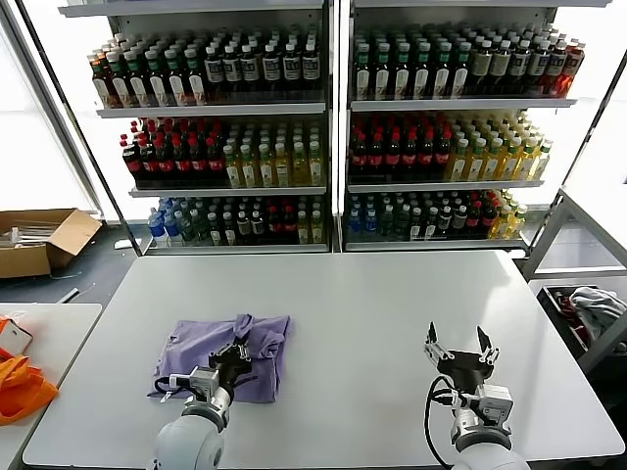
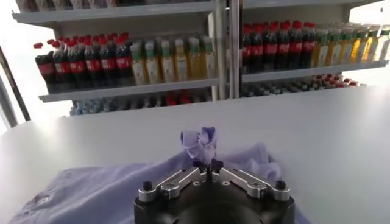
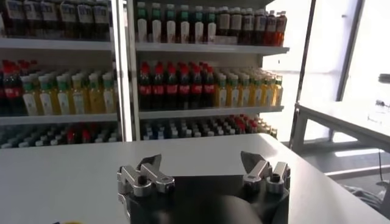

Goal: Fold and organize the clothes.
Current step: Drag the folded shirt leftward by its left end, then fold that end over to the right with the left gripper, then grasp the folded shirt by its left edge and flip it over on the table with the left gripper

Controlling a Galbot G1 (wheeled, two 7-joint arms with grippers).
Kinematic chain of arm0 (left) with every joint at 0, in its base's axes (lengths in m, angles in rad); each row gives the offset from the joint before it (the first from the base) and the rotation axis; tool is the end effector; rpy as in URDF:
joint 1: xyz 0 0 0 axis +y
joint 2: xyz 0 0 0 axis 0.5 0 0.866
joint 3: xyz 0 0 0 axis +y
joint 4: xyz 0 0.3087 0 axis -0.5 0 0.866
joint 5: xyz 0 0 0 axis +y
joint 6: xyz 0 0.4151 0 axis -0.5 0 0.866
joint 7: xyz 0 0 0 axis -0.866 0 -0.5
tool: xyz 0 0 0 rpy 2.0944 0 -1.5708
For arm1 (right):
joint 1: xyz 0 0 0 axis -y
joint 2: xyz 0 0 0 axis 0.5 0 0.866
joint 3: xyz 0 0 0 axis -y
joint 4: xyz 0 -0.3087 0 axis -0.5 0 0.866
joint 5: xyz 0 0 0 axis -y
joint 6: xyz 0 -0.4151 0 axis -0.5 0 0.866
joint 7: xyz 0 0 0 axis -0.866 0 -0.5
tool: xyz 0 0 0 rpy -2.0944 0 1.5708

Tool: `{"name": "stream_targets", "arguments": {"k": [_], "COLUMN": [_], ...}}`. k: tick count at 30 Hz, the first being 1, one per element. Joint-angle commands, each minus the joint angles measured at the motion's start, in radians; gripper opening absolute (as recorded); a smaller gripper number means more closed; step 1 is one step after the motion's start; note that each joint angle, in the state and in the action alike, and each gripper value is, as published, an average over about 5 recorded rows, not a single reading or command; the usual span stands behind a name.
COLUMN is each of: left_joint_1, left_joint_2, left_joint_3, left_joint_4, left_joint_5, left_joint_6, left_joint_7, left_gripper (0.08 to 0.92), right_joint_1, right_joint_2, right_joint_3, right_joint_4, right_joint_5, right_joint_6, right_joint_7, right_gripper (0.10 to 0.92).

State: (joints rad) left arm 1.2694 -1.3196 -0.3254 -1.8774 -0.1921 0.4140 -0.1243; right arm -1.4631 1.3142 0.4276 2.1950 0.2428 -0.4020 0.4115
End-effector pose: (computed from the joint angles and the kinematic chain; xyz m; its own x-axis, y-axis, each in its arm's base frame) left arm 0.3350 -0.0299 -0.2777 -0.9226 0.1156 0.3679 0.1436 0.9884 0.0496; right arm 0.2776 0.0144 -0.2014 -0.9594 0.1697 0.2253 0.1629 0.9854 -0.0487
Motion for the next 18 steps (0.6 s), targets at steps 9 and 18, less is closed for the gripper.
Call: {"name": "stream_targets", "arguments": {"k": [9,18], "left_joint_1": [0.076,0.043], "left_joint_2": [-0.051,-0.043], "left_joint_3": [0.128,0.011], "left_joint_4": [-0.110,-0.367], "left_joint_5": [-0.459,-0.657], "left_joint_6": [-0.052,-0.012], "left_joint_7": [-0.043,-0.115], "left_gripper": [0.347,0.607], "right_joint_1": [0.022,0.059], "right_joint_2": [0.010,-0.006], "right_joint_3": [-0.036,-0.075], "right_joint_4": [-0.037,-0.082], "right_joint_5": [-0.011,-0.012], "right_joint_6": [0.007,0.008], "right_joint_7": [0.004,0.008], "right_gripper": [0.823,0.823]}}
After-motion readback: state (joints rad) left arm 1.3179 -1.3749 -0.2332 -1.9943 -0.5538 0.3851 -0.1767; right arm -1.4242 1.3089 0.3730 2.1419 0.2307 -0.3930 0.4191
